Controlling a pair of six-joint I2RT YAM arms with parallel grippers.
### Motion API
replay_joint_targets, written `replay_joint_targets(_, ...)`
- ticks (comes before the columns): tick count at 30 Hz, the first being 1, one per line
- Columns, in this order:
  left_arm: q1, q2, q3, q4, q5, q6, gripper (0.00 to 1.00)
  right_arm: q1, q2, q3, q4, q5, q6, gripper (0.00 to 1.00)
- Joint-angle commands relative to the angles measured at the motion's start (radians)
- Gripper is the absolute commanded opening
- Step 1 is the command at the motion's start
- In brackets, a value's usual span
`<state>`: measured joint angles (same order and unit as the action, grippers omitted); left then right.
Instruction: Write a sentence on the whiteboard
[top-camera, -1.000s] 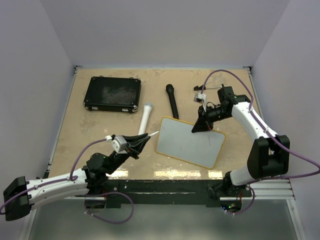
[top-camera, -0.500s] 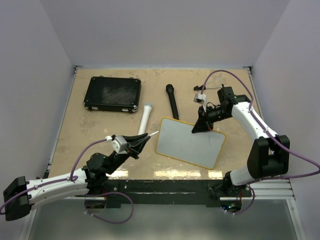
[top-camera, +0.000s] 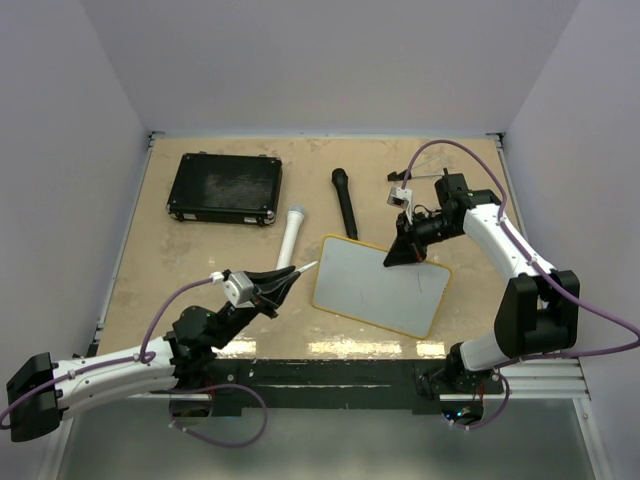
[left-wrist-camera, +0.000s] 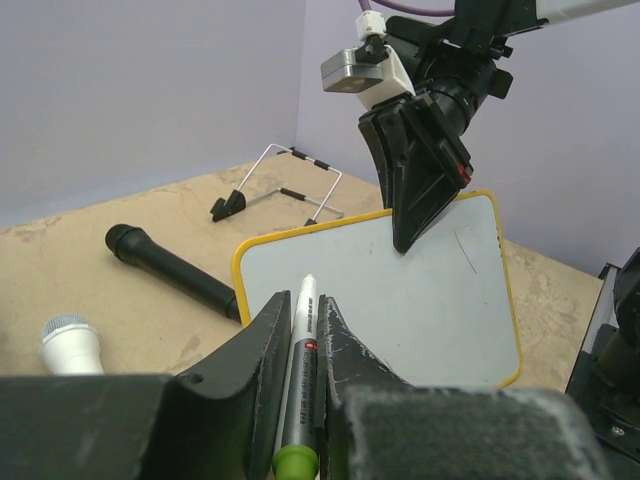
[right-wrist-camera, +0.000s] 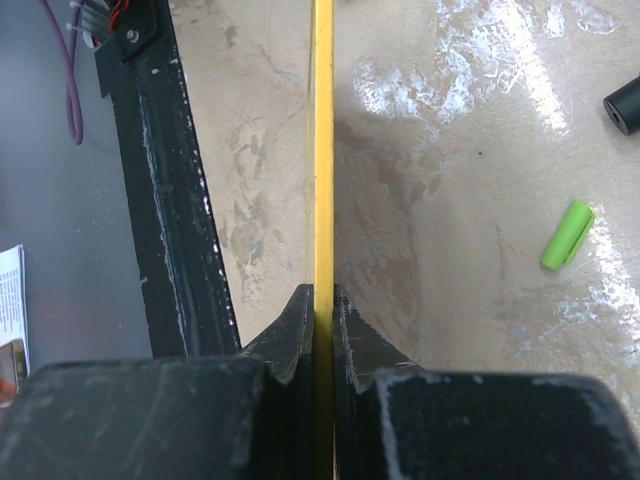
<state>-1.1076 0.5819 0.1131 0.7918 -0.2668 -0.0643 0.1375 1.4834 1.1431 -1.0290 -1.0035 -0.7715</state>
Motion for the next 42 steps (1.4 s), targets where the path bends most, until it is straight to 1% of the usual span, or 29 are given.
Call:
replay_joint_targets(1, -0.001, -0.017, 0.017, 0.075, -0.023, 0.024, 0.00, 0.004, -0.021, 0.001, 0.029, -0.001, -0.081, 0.00)
replay_joint_targets(5, -0.001, -0.027, 0.017, 0.135, -0.041, 0.047, 0.00, 0.004, -0.015, 0.009, 0.023, -0.004, -0.086, 0.00)
replay_joint_targets(11, -0.001, -0.013, 0.028, 0.153, -0.037, 0.055, 0.00, 0.002, -0.014, 0.015, 0.015, -0.006, -0.089, 0.00)
replay_joint_targets(19, -0.001, -0.071, -0.013, 0.164, -0.075, 0.049, 0.00, 0.002, -0.015, 0.015, 0.012, -0.006, -0.089, 0.00)
replay_joint_targets(24, -0.001, -0.080, -0.056, 0.179, -0.084, 0.060, 0.00, 0.002, -0.014, 0.017, 0.012, -0.009, -0.089, 0.00)
replay_joint_targets(26, -0.001, -0.077, -0.075, 0.221, -0.097, 0.085, 0.00, 0.004, -0.014, 0.015, 0.012, -0.010, -0.089, 0.00)
replay_joint_targets(33, -0.001, -0.033, -0.102, 0.282, -0.121, 0.084, 0.00, 0.004, -0.020, 0.014, 0.012, -0.010, -0.091, 0.00)
replay_joint_targets(36, -0.001, -0.005, -0.112, 0.349, -0.115, 0.087, 0.00, 0.004, -0.020, 0.015, 0.010, -0.010, -0.091, 0.00)
replay_joint_targets(37, -0.001, 0.010, -0.136, 0.384, -0.111, 0.089, 0.00, 0.004, -0.021, 0.015, 0.010, -0.012, -0.092, 0.00)
replay_joint_targets(42, 0.003, 0.050, -0.162, 0.454, -0.107, 0.087, 0.00, 0.004, -0.021, 0.014, 0.009, -0.015, -0.095, 0.00)
